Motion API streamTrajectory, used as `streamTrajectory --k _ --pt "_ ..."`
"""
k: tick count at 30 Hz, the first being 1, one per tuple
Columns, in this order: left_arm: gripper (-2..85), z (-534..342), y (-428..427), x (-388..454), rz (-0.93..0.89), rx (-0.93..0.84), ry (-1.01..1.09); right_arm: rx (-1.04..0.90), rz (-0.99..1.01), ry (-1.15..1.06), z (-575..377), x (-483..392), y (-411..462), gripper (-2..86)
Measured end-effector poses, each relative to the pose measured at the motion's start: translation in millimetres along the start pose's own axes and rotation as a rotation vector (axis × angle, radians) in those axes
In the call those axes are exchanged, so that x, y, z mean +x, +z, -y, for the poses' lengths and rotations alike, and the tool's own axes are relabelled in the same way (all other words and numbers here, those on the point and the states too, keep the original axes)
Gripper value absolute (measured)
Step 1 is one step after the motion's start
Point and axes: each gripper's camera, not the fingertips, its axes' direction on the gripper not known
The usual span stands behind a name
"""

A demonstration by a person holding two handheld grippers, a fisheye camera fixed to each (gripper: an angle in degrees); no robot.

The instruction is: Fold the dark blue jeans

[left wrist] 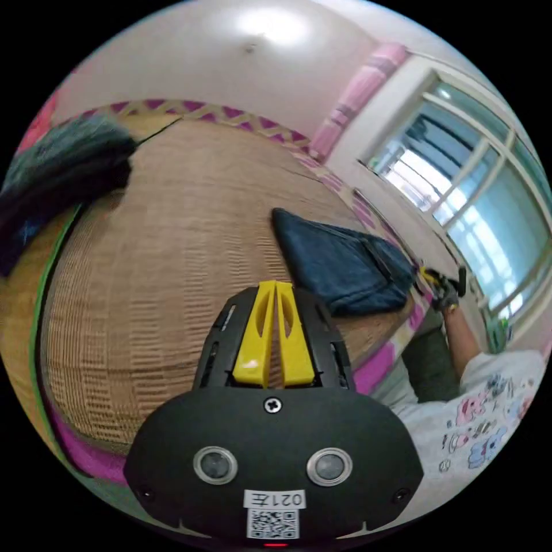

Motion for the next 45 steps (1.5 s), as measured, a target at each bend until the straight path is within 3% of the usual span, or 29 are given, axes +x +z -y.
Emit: streamTrajectory --k 2,6,14,22,27,31,38,41,45 --pt "2.0 10.2 17.0 74.6 -0.009 -0.023 0.213 0.023 0.061 -0.169 -4.9 -54.1 -11.3 7.1" --pt "5.3 18.9 56.7 171.9 -0.042 -0.062 0.448 -0.132 0.351 -0.378 -13.5 -152.4 10.8 7.6" --pt "9.5 45.8 159.9 295.2 -0.006 -0.150 0.622 -0.243 0.245 -0.484 -25.0 -206.0 66.5 8.1" --pt "7.5 60.3 188.7 309.6 0.055 -0.249 0.639 -0.245 0.205 -0.475 -37.2 -214.1 75.1 6.9" --pt "1.8 89.6 149.0 254.1 -0.151 -0.176 0.398 -0.247 0.202 -0.460 -37.0 -220.8 70.8 5.9" --pt "0.1 113.7 36.6 164.9 -0.235 0.046 0.229 -0.255 0.217 -0.428 -34.5 -220.6 68.6 5.1" --pt "-0.1 92.4 -212.4 -39.0 0.097 0.316 0.047 -0.267 0.239 -0.391 -31.7 -224.1 62.3 4.1" --pt "0.3 62.9 -262.3 -129.6 0.228 0.314 -0.109 -0.265 0.224 -0.394 -32.6 -230.1 58.4 3.9" --pt "1.5 28.3 -218.9 -233.7 0.172 0.084 -0.288 -0.264 0.220 -0.388 -32.9 -239.4 52.0 5.2"
